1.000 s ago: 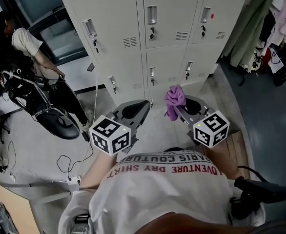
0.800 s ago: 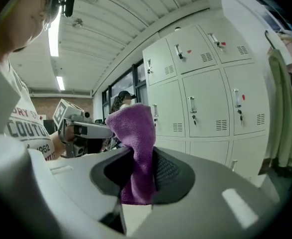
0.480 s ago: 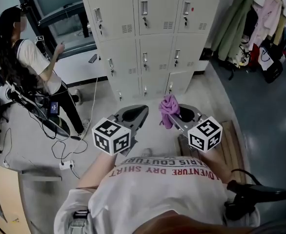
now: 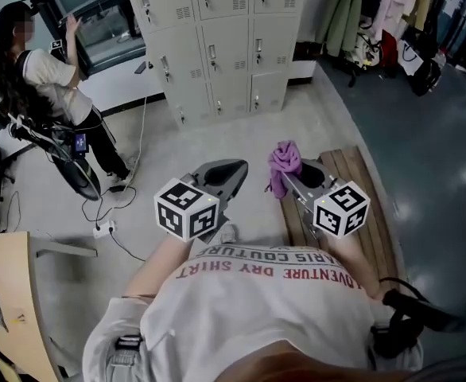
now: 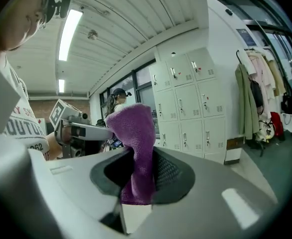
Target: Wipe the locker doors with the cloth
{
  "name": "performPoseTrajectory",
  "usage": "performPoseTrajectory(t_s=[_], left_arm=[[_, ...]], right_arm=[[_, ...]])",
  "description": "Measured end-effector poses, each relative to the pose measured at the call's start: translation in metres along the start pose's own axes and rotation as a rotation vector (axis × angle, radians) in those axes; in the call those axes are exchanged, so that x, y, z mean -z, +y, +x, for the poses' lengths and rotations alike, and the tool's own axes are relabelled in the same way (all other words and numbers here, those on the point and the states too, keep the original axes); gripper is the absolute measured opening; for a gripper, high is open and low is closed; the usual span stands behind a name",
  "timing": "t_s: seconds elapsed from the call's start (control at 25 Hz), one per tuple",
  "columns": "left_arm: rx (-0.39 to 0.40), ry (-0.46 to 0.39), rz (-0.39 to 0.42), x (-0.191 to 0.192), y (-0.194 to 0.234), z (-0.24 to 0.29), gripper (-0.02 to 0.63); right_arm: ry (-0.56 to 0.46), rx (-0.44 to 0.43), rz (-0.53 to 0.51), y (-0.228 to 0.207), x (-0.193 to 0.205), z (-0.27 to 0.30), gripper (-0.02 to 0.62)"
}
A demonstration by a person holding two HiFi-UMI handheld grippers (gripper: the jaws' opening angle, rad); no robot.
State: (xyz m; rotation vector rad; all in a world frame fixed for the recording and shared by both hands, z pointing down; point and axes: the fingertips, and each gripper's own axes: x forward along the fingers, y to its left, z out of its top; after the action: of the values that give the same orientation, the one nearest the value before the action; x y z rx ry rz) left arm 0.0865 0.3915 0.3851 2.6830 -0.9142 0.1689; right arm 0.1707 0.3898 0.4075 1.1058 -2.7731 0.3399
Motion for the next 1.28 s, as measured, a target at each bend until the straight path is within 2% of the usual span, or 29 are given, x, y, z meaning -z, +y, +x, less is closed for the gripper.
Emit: performPoseTrajectory(t_s=[0.08, 0.2, 0.32, 0.56, 0.84, 1.04, 1.28], left_arm=[[-0.009, -0.005, 0.018, 0.005, -0.019, -0.014, 0.0], [-0.017, -0.015, 0.041, 0.012, -0.023, -0.038, 0.0], [-0.024, -0.014, 0.034, -0.001, -0.034, -0.06, 0.0], [-0.068, -0.032, 0.052, 0.008, -0.078, -0.067, 0.0], [-0.072, -0.037, 0.058, -0.001, -0.078, -0.077, 0.0], [-0.067, -0.038, 0.067, 0.007, -0.073, -0.076, 0.0], [-0.064, -0.036, 0.06, -0.007, -0.072, -0.075, 0.0]], right_arm=[[-0.018, -0.012, 0.0, 0.016, 0.004, -0.015, 0.084], [-0.044, -0.021, 0.004, 0.04, 0.009, -0.014, 0.084], [-0.039, -0.025, 0.007, 0.063, -0.007, -0.023, 0.084], [-0.065, -0.059, -0.006, 0.072, -0.005, -0.065, 0.084], [-0.067, -0.084, -0.007, 0.085, -0.015, -0.06, 0.084], [-0.066, -0.076, -0.014, 0.084, -0.007, -0.056, 0.084], [-0.059, -0.073, -0.016, 0.082, -0.023, -0.054, 0.084]])
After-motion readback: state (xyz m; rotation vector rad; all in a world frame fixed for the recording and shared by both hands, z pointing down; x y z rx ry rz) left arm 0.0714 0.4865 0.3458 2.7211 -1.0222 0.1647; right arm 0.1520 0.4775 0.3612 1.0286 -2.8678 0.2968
